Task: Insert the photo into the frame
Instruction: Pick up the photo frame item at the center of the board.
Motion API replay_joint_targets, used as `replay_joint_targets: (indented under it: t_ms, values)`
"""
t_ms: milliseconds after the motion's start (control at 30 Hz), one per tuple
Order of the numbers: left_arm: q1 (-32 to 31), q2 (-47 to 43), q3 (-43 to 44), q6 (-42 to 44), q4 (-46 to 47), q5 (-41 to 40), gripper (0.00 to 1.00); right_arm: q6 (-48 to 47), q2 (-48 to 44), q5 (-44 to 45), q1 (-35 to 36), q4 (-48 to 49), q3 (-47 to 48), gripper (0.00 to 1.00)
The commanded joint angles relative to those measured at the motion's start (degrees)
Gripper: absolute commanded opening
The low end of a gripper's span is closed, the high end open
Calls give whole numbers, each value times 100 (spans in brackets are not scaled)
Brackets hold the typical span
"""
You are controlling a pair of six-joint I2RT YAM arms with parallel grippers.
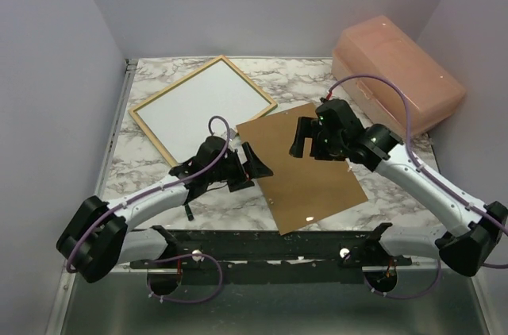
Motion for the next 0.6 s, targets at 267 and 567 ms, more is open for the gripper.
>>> replay_joint_targets:
  t_ms: [267, 567]
  values:
    - [325, 1198, -762, 172, 1281, 163, 93, -805, 876, -2111, -3689, 1573, -2166, 100]
    - [651, 1996, -735, 652, 1828, 412, 92, -1039, 1542, -2090, -4772, 2441, -2235, 100]
